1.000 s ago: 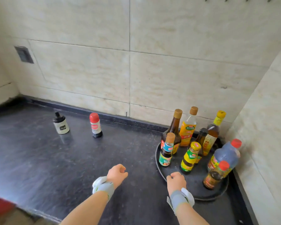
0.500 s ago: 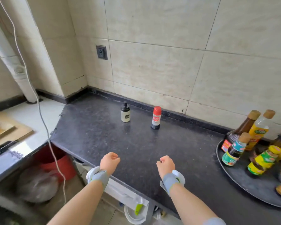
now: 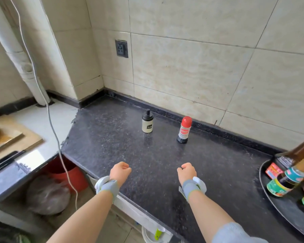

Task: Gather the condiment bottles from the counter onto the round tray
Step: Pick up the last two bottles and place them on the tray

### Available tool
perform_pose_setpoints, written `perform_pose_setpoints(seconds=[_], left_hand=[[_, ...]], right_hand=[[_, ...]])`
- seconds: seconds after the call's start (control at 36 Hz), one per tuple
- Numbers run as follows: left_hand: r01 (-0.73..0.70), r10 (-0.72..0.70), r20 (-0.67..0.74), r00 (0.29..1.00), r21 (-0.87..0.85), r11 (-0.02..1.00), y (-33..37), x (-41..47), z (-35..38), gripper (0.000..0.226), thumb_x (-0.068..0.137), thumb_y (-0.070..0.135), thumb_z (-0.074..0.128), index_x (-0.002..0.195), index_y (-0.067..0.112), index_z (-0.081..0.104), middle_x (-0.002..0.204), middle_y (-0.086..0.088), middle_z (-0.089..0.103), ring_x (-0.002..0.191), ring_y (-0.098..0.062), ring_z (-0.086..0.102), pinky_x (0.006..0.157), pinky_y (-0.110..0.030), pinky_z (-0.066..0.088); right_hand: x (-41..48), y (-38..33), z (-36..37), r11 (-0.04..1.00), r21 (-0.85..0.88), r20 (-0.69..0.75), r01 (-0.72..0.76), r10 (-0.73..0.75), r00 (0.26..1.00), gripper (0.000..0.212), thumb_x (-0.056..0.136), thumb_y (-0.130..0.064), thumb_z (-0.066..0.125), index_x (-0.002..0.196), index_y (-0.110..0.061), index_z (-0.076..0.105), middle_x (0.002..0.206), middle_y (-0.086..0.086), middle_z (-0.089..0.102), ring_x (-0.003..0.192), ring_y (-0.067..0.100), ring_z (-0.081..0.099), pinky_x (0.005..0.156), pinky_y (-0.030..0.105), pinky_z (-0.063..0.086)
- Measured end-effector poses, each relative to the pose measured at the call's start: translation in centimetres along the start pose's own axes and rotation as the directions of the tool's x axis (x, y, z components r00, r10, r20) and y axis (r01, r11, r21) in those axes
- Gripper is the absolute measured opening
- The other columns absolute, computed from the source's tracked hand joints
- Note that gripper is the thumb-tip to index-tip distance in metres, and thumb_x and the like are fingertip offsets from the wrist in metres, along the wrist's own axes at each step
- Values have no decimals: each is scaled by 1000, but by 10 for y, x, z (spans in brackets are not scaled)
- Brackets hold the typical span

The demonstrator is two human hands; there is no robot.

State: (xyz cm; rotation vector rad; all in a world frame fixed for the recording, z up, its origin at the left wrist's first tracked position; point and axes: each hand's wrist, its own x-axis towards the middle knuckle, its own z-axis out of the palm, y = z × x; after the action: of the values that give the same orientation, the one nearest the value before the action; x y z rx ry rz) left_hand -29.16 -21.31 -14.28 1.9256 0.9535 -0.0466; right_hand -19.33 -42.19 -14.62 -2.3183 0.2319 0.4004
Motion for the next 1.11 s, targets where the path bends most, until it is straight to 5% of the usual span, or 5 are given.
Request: perform_pose_setpoints(seconds=[0.36, 0.58, 0.81, 1.11], left_hand=[[-21, 22, -35, 999, 13, 1000, 65, 95, 5, 36, 87, 17, 57, 121, 7, 55, 119, -13, 64, 94, -26, 56, 85, -34, 45], [-44, 44, 6, 999, 5, 999, 99, 149, 20, 68, 84, 24, 63, 143, 14, 31, 143, -14, 44, 127, -30, 47, 98, -37, 42], [-97, 97, 44, 994, 6, 995, 133, 202, 31, 94, 75, 27, 73, 148, 16, 16, 148, -15, 36, 136, -32, 37, 111, -43, 34], [-162, 167, 121, 978, -50, 986, 151, 274, 42, 88, 69, 24, 78, 143, 15, 31, 142, -13, 46, 133, -34, 41, 111, -46, 35]], right_hand=[[99, -57, -2, 997, 70, -6, -31, 32, 999, 33, 92, -17, 49, 123, -5, 51, 125, 18, 57, 111, 36, 56, 88, 35, 44], [153, -86, -17, 972, 218, -139, -84, 116, 983, 56, 85, -22, 63, 133, -1, 43, 134, 22, 49, 120, 39, 50, 98, 43, 40], [183, -117, -20, 971, 229, -240, -64, 120, 963, 87, 76, -28, 75, 146, -11, 26, 138, 22, 43, 128, 38, 44, 102, 44, 38], [205, -130, -1, 939, 316, -299, -138, 236, 925, 56, 73, -23, 76, 121, -12, 48, 118, 12, 60, 107, 35, 57, 90, 39, 45]])
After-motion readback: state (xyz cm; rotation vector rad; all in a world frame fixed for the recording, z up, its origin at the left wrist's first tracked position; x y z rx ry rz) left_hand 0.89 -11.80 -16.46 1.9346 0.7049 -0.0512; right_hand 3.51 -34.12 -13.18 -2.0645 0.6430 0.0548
